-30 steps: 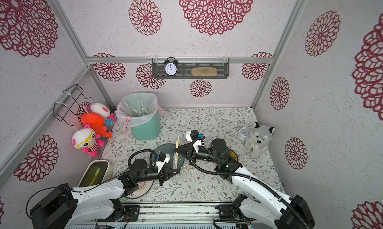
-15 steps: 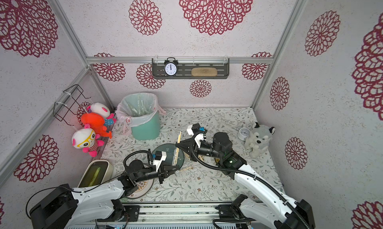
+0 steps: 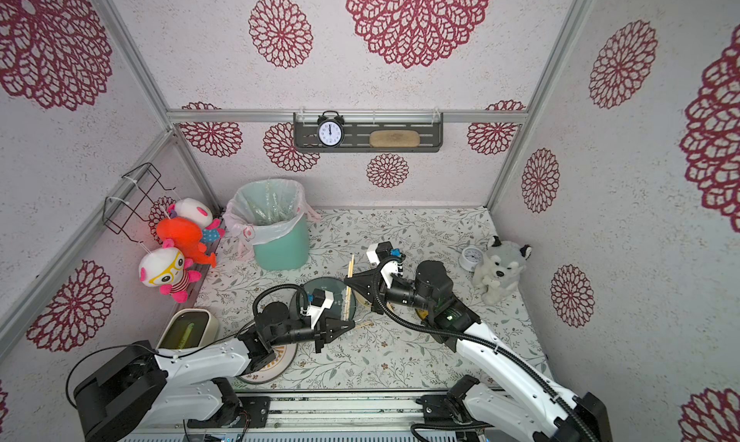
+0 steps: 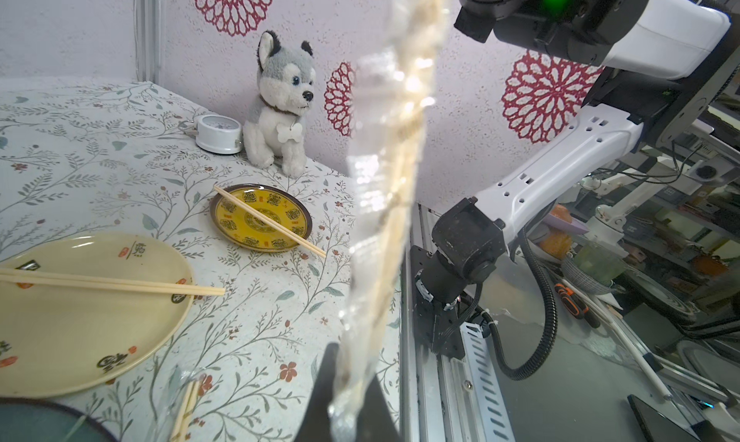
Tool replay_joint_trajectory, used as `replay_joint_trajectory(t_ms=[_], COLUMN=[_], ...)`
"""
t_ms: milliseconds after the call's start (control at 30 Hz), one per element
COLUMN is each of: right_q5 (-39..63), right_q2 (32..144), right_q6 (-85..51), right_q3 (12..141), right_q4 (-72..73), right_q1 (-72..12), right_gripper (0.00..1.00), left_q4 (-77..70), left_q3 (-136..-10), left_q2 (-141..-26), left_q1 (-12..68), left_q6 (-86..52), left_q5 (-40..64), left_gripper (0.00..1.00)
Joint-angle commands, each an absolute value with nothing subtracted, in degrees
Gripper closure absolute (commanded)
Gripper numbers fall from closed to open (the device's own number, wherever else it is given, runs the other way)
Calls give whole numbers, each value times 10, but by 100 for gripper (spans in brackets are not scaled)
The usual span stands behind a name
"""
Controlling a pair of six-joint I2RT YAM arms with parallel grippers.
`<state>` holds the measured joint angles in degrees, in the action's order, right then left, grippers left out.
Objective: Remove the packaging of disposable chopsticks
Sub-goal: Remove the packet bag from the disposable chopsticks.
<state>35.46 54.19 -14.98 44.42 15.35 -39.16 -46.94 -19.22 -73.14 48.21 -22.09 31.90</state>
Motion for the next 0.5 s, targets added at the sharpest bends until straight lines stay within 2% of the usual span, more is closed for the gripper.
replay_joint_trajectory(t_ms=[0,200,233,267,300,433,467], right_q5=[306,295,299,310,324,344,347], right_q2=[488,479,483,490,496,497,496], right_q6=[-129,-120,-124,-128,-135,-157,-159], right_q3=[483,498,498,496,494,452,442], right_q4=[247,217,218,220,223,257,261], right_q1=[-381,-372,-371,-371,-372,-373,-373], right_gripper=[100,100,100,100,100,100,100], left_q4=[-385,-383,-387,-390,-393,-392,-390], left_q3=[-165,-159,-158,-158,-157,-165,-167], left_q2=[-747,-738,-735,-730,-724,-692,-683], left_q1=[489,489,489,489,489,489,489], left_q6=[-219,-214,-216,-215,-216,-214,-213], left_q5=[335,329,333,333,330,320,315], left_gripper=[100,100,97,84,79,78,80])
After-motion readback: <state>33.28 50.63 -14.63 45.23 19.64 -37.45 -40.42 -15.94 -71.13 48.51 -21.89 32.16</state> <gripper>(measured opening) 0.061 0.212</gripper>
